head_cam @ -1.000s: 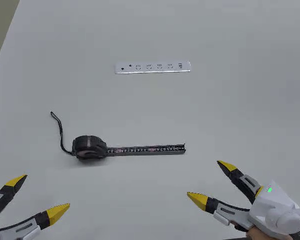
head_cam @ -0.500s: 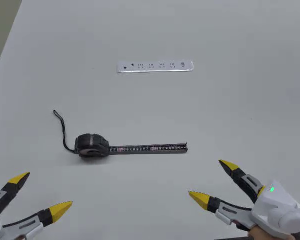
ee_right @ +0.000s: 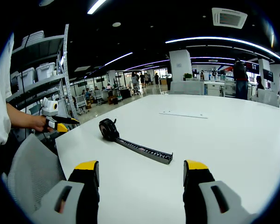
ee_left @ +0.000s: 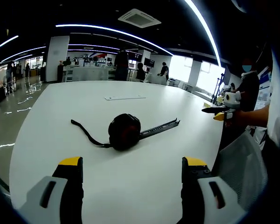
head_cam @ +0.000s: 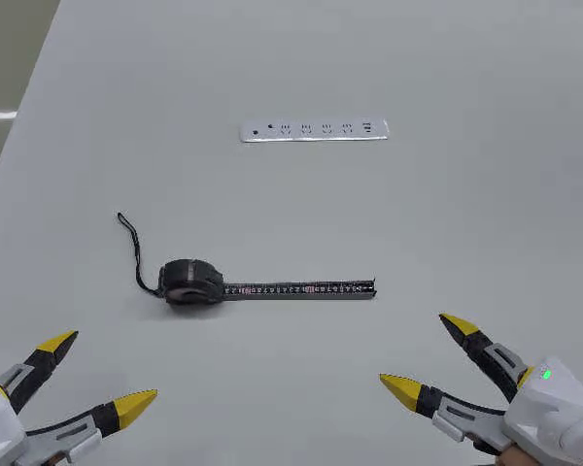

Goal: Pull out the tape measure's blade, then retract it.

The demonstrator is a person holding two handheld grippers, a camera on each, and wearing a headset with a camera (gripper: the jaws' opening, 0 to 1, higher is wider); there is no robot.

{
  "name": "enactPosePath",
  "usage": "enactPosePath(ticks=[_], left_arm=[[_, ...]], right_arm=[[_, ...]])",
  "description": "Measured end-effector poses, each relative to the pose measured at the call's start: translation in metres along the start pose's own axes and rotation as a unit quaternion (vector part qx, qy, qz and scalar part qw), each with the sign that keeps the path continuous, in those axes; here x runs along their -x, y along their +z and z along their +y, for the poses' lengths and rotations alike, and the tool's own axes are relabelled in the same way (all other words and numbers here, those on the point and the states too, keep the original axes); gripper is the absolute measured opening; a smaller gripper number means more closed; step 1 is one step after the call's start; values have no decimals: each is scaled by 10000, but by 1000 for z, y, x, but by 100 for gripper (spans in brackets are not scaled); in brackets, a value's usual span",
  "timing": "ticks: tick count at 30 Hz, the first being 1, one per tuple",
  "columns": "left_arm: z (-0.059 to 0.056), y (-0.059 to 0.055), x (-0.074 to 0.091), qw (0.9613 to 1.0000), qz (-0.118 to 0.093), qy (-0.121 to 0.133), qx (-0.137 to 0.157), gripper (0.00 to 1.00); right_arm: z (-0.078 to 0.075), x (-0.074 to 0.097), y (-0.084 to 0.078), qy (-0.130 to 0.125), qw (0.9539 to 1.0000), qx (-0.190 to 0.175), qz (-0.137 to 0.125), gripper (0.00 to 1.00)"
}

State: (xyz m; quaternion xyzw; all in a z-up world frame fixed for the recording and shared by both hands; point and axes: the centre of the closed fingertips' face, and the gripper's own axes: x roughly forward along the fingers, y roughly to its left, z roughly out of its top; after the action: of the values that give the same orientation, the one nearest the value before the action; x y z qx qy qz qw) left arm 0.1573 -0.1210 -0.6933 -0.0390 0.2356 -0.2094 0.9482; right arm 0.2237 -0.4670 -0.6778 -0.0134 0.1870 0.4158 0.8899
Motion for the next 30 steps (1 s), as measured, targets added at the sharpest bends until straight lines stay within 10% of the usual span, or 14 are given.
enactPosePath(ticks=[30], left_arm=[[-7, -2, -13, 10000, 42, -43, -8, 85]], right_arm=[[-2, -9, -1, 70, 10000, 28, -11, 74]])
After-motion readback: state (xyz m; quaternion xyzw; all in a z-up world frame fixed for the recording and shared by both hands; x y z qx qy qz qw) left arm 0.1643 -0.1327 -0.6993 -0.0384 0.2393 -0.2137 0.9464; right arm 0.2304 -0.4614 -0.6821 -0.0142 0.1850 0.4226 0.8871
